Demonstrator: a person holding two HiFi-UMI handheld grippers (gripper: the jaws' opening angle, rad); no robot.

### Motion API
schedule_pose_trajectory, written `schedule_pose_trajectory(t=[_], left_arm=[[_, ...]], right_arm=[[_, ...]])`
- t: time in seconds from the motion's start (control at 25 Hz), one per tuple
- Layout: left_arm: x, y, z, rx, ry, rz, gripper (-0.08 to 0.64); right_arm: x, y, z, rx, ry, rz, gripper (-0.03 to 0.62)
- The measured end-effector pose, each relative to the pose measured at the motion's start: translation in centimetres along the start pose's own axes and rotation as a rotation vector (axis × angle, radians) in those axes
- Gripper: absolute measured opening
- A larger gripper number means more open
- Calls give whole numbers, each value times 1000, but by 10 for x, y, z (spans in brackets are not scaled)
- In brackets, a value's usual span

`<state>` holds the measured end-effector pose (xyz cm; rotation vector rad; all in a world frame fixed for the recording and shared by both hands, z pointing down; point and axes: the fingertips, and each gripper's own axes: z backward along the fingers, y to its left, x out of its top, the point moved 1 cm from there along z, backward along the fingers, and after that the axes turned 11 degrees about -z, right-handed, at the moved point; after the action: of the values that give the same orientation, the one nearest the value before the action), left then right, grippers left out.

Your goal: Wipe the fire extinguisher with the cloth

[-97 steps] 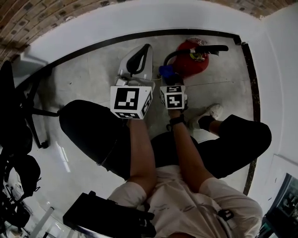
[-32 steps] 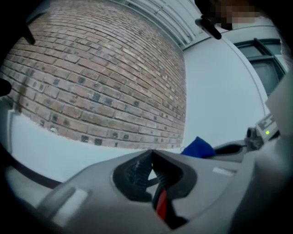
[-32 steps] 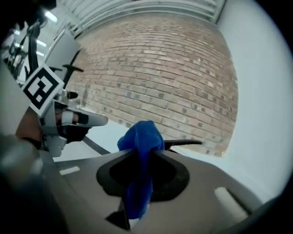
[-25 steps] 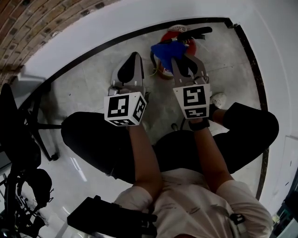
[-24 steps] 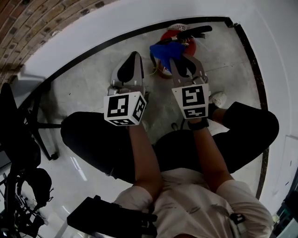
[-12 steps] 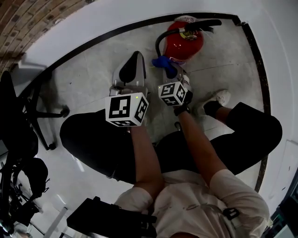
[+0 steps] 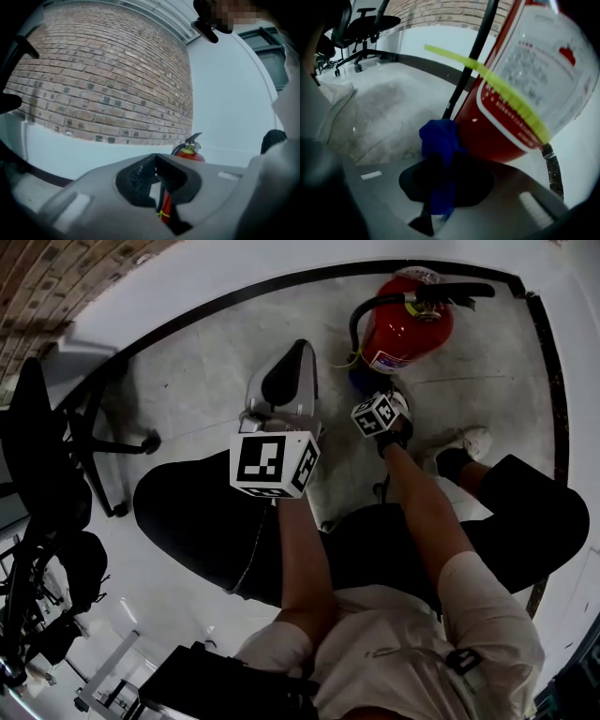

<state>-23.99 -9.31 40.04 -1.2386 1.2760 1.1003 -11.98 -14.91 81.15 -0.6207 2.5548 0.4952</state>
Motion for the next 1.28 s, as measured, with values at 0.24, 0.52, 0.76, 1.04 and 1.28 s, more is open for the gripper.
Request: schedule_pose_trajectory(t=[0.24, 0.52, 0.76, 1.04, 1.28], left_arm=[[0, 4, 0, 12, 0, -8, 0], [24, -13, -5, -33, -56, 1, 0], [41, -34, -5, -60, -103, 5, 0], [53, -46, 0, -79, -120, -25, 0], [45, -40, 0, -65, -102, -23, 0]], right_arm=[[-10, 6, -10, 119, 39, 43, 61], [78, -23, 153, 212, -334, -202, 63], [156, -93, 321, 125, -805, -334, 63], [214, -127, 320, 72, -815, -230, 64], [181, -89, 298, 110, -806, -190, 62]])
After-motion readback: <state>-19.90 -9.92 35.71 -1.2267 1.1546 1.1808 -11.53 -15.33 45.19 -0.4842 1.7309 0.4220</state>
